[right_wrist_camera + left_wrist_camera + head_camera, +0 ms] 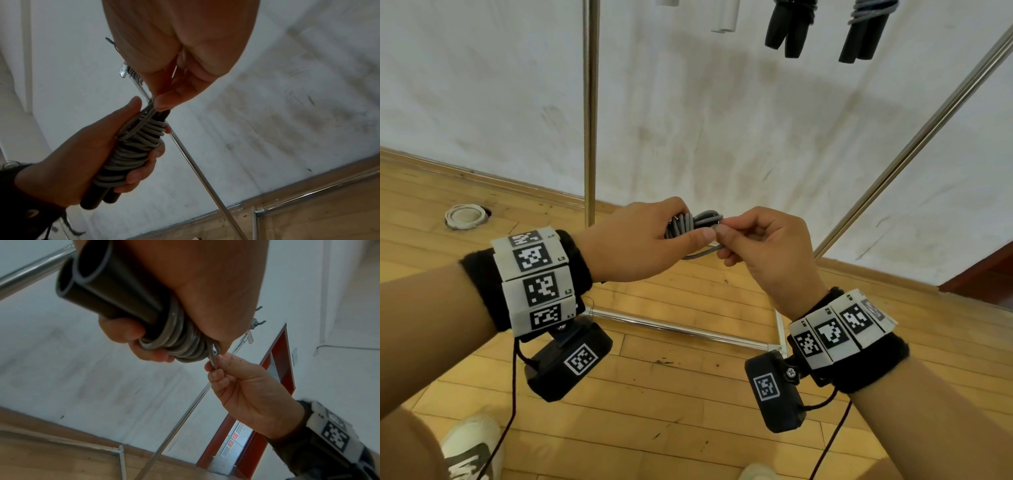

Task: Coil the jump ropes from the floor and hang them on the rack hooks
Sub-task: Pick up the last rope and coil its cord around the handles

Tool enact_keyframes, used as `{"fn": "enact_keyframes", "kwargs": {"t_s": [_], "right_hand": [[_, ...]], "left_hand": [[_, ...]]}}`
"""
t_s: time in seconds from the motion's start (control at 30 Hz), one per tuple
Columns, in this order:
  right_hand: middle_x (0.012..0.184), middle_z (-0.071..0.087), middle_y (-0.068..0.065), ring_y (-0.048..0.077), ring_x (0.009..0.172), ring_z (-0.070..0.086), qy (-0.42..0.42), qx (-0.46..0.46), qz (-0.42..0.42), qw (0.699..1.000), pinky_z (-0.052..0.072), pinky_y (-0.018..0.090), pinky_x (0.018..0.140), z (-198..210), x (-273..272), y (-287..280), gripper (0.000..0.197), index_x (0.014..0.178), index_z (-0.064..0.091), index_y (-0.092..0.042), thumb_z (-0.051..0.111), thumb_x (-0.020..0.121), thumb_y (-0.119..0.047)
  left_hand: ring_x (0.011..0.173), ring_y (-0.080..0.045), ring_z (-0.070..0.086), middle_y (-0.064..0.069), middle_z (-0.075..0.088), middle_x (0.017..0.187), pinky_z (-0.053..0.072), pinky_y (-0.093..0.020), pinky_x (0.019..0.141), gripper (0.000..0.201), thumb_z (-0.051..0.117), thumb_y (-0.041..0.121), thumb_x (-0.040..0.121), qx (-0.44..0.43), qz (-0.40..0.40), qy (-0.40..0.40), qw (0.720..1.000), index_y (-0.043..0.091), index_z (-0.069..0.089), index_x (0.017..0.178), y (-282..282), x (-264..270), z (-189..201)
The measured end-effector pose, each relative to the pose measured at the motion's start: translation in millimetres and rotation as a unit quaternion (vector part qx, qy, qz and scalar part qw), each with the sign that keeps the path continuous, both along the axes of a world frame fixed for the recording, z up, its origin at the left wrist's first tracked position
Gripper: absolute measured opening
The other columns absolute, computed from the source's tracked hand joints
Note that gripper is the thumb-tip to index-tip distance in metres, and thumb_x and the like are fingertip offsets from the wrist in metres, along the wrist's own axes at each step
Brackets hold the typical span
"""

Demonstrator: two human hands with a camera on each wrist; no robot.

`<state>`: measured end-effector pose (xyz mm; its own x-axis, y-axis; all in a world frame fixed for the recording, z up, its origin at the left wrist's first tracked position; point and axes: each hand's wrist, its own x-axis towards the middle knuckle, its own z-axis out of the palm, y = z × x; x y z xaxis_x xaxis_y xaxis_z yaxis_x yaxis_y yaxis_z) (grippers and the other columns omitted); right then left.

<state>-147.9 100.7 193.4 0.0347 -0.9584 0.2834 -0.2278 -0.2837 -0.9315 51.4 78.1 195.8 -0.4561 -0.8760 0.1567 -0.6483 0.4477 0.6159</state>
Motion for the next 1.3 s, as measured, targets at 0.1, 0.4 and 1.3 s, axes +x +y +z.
{"fn": "enact_keyframes", "kwargs": {"t_s": [0.1,0.4,1.3], "right_hand": [[0.065,0.071,0.005,0.018,0.058,0.07,0.004,0.007,-0.007,1.0,0.055,0.024,0.054,-1,1,-1,0.009,0.089,0.067,-0.005,0.074,0.084,-0.003],[0.065,0.071,0.002,0.015,0.056,0.07,0.093,0.035,0.01,0.995,0.054,0.023,0.053,-6,2,-1,0.02,0.085,0.07,-0.02,0.072,0.085,0.0],[0.08,0.075,0.006,0.023,0.072,0.071,0.001,0.05,0.104,0.993,0.06,0.032,0.071,-5,-13,-8,0.012,0.087,0.067,-0.003,0.075,0.077,-0.002]], "left_hand": [[0.051,-0.003,0.058,0.005,0.062,0.064,0.043,-0.021,0.046,0.06,0.03,0.084,0.076,-0.041,-0.004,-0.049,0.998,0.033,0.05,0.1,-3,1,-1],[0.062,-0.005,0.056,0.009,0.06,0.072,0.051,-0.031,0.055,0.043,0.029,0.078,0.087,-0.162,-0.033,-0.162,0.973,0.038,0.042,0.096,-5,1,-9],[0.06,-0.008,0.059,0.005,0.064,0.076,0.05,-0.03,0.058,0.056,0.029,0.083,0.079,0.031,-0.06,-0.027,0.997,0.038,0.052,0.102,4,3,-12]]}}
